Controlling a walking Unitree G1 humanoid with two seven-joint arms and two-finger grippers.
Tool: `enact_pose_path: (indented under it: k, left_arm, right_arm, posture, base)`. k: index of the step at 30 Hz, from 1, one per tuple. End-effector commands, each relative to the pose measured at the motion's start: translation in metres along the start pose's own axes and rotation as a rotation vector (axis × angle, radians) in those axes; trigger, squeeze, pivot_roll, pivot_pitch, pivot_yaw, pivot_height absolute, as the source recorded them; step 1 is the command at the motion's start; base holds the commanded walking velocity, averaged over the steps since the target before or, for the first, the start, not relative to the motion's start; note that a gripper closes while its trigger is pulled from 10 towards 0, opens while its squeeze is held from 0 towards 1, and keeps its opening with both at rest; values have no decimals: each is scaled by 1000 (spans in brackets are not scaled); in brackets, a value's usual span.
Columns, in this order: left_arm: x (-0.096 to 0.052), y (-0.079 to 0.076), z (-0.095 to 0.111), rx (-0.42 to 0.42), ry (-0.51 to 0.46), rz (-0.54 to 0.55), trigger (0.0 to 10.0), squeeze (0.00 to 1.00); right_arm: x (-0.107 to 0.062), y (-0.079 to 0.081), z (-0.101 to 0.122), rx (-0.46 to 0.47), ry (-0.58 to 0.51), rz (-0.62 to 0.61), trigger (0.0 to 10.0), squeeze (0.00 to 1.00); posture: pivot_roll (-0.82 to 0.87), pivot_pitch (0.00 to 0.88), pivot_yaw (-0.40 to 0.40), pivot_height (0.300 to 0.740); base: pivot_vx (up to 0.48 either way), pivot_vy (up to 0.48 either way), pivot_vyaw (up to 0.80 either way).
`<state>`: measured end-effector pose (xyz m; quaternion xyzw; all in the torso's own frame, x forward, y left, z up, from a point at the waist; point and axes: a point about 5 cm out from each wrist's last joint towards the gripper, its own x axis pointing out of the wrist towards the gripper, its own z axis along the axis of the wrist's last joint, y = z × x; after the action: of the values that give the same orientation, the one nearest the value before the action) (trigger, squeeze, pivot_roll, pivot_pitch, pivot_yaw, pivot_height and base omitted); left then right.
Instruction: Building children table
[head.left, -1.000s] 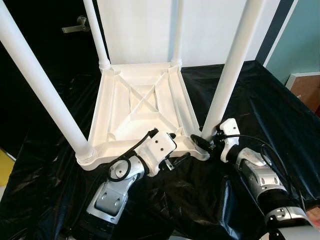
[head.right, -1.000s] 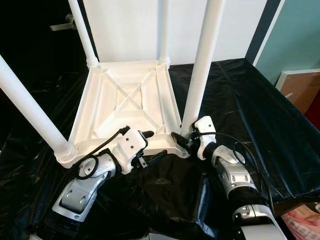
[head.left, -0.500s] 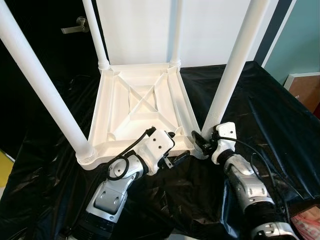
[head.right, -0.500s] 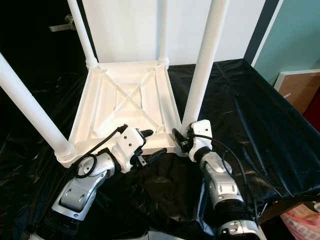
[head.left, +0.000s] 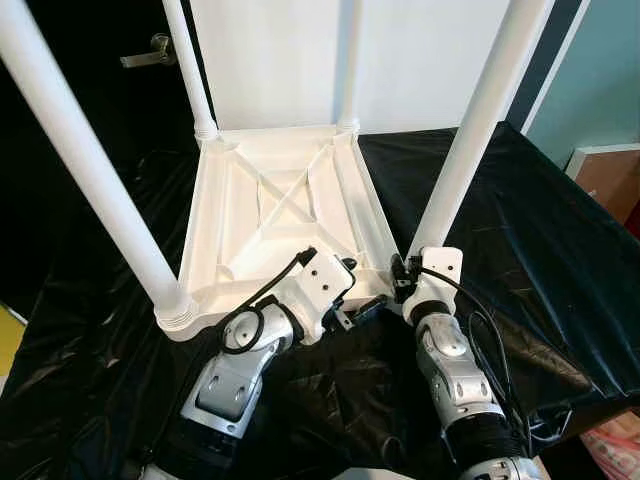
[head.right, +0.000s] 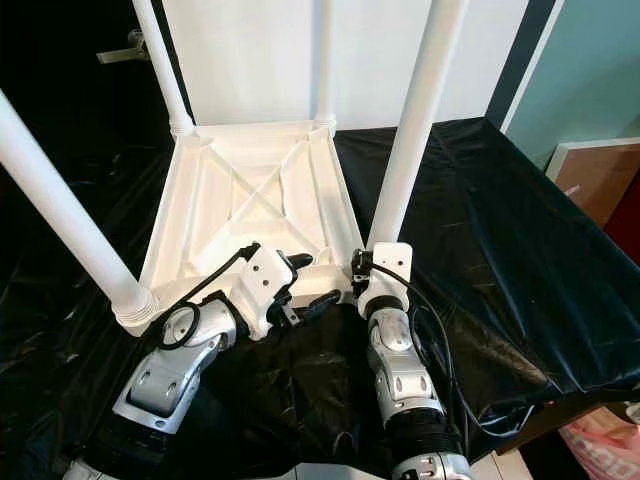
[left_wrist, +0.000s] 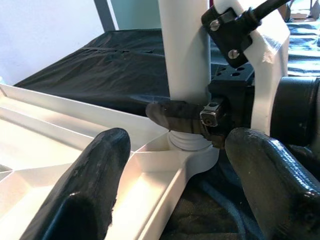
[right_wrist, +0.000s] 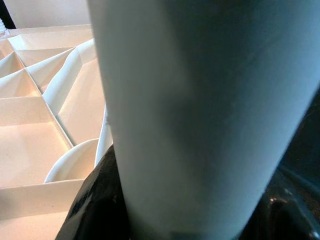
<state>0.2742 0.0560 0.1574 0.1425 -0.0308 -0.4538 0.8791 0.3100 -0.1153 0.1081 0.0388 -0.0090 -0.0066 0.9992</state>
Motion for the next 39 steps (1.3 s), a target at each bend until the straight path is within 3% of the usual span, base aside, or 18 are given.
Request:
enact_pose_path:
  k: [1,2,3,5,6,12,18,19,20,21,22,24,25,28,33,37,38,39]
  left_arm:
    - [-2,6,-2,-10,5,70,10000,0]
    - [-2,6,-2,-11,6,72,10000,0]
    - [-2,7,-2,-11,6,73,10000,0]
    - [-2,7,-2,-11,5,75,10000,0]
    - [-1,7,-2,-12,4,77,10000,0]
    - [0,8,-1,-14,0,84,10000,0]
    - [-1,9,-2,-15,3,83,10000,0]
    - [-2,9,-2,-15,4,84,10000,0]
    - [-2,10,-2,-16,3,84,10000,0]
    - [-2,10,-2,-16,3,84,10000,0]
    - [-2,10,-2,-16,3,83,10000,0]
    - [-2,10,-1,-16,3,83,10000,0]
    - [-2,10,-1,-16,3,82,10000,0]
    - [-1,10,-1,-14,2,75,10000,0]
    - [0,10,-1,-12,2,68,10000,0]
    - [3,12,2,-2,-3,64,10000,0]
    - [3,13,2,-1,-5,65,10000,0]
    - [3,13,2,-1,-5,65,10000,0]
  right_arm:
    - [-2,2,-5,13,25,-2,10000,0]
    - [-1,3,-4,15,21,1,10000,0]
    - [-1,4,-3,15,18,1,10000,910]
    - [-1,4,-1,11,9,3,10000,910]
    - [0,4,2,15,-3,16,10000,1000]
    - [0,-4,12,-7,-60,62,10000,1000]
    - [-6,-29,16,-53,-99,169,10000,1000]
    - [-8,-40,17,-58,-89,255,10000,1000]
    - [-8,-45,16,-66,-76,304,10000,902]
    - [-8,-45,16,-66,-76,304,10000,902]
    - [-8,-48,16,-74,-65,339,10000,255]
    - [-7,-51,16,-82,-54,369,10000,255]
    - [-7,-52,16,-96,-50,394,10000,0]
    - [1,-56,17,-141,-22,505,10000,0]
    - [7,-58,18,-168,-1,580,10000,0]
    - [29,-44,23,-234,30,697,10000,0]
    - [31,-43,23,-236,35,710,8667,0]
    - [31,-43,23,-236,35,710,8667,0]
  posture:
    - [6,0,-27,740]
    - [4,0,-24,740]
    - [4,0,-24,740]
    - [3,0,-24,740]
    - [2,0,-25,740]
    - [0,1,-24,740]
    - [-4,5,-25,740]
    - [-6,6,-23,740]
    - [-7,7,-22,740]
    - [-7,7,-22,740]
    - [-9,8,-20,740]
    - [-9,8,-20,740]
    - [-9,9,-19,740]
    - [-16,6,-7,740]
    - [-17,4,-5,740]
    - [-9,0,-7,740]
    - [-7,0,-7,740]
    - [-7,0,-7,740]
  base:
    - [0,0,0]
    - [0,0,0]
    - [0,0,0]
    - [0,0,0]
    - [0,0,0]
    - [0,0,0]
    - [0,0,0]
    - [0,0,0]
    - [0,0,0]
    - [0,0,0]
    - [0,0,0]
    - [0,0,0]
    - [0,0,0]
    - [0,0,0]
    - [0,0,0]
    - [0,0,0]
    - [0,0,0]
    - [0,0,0]
